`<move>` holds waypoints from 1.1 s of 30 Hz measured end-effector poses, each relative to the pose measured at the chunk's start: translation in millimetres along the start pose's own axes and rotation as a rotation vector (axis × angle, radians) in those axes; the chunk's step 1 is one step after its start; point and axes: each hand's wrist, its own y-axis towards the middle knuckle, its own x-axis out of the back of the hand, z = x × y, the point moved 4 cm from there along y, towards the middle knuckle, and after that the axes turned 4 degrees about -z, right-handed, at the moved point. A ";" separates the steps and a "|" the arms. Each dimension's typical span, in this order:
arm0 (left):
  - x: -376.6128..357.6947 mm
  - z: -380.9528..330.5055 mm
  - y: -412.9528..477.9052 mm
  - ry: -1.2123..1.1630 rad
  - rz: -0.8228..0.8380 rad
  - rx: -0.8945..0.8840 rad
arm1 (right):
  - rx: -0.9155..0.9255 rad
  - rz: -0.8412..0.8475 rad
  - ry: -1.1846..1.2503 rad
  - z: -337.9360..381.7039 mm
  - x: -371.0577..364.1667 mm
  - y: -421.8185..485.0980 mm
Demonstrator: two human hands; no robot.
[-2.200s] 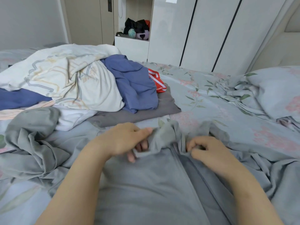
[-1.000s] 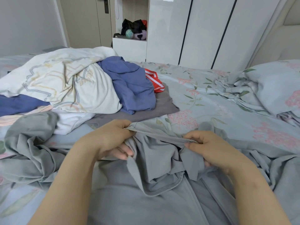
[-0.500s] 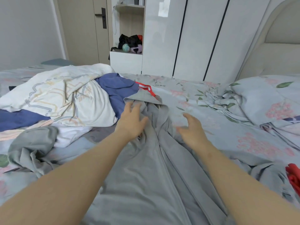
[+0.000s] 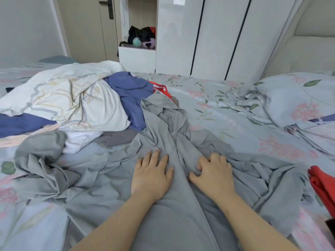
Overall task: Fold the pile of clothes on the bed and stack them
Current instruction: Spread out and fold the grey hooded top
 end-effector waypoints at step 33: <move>37.1 -55.8 -248.6 -0.012 0.243 -0.133 | -0.148 0.424 -0.046 -112.4 143.1 -262.8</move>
